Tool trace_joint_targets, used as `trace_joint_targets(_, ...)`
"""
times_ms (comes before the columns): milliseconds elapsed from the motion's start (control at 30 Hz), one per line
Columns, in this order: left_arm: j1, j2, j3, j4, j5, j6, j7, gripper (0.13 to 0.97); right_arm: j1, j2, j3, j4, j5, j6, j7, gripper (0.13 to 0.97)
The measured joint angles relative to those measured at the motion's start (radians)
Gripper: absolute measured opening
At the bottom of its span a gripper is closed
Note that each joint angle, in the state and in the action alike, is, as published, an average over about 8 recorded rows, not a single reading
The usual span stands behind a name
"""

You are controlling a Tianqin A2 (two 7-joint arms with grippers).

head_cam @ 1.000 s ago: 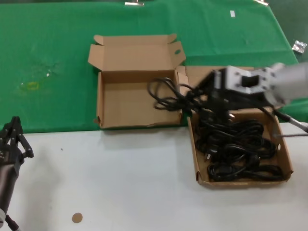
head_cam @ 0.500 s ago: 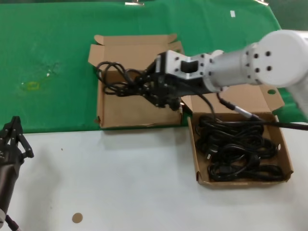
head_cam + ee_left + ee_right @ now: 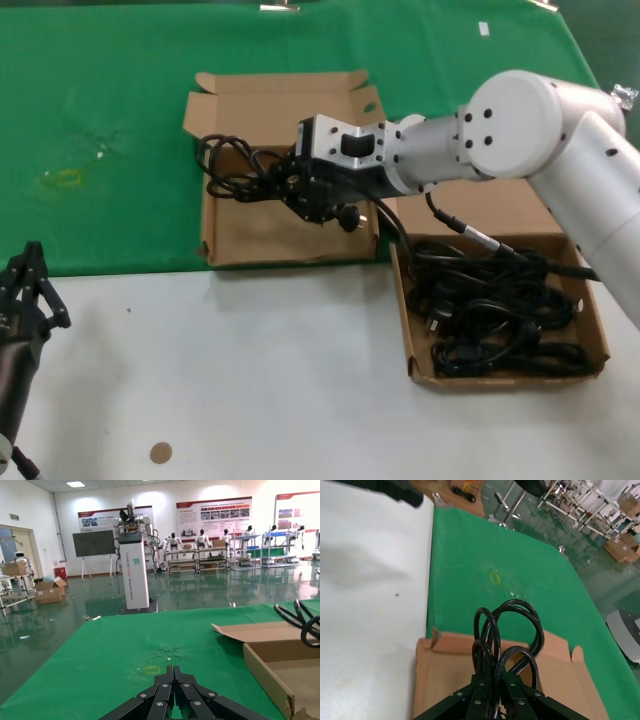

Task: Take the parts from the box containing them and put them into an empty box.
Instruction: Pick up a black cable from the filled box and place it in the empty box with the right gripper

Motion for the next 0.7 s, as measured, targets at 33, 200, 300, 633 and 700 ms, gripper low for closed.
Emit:
trace_joint_targets(33, 0.0, 0.0, 0.0, 0.0, 0.0, 0.0, 0.0, 0.152, 0.004, -0.006, -0.001, -0.017, -0.001, 0.006, -0.008, 0.169)
trace_joint_targets(200, 0.0, 0.0, 0.0, 0.0, 0.0, 0.0, 0.0, 0.152, 0.023, -0.026, -0.008, -0.084, -0.009, 0.028, -0.041, 0.169)
trace_joint_targets(300, 0.0, 0.0, 0.0, 0.0, 0.0, 0.0, 0.0, 0.152, 0.032, -0.032, -0.012, -0.111, -0.016, 0.035, -0.053, 0.169)
trace_joint_targets(633, 0.0, 0.0, 0.0, 0.0, 0.0, 0.0, 0.0, 0.152, 0.048, -0.043, -0.012, -0.167, -0.02, 0.057, -0.077, 0.169)
trace_joint_targets(700, 0.0, 0.0, 0.0, 0.0, 0.0, 0.0, 0.0, 0.152, 0.049, -0.046, -0.01, -0.175, -0.018, 0.062, -0.082, 0.18)
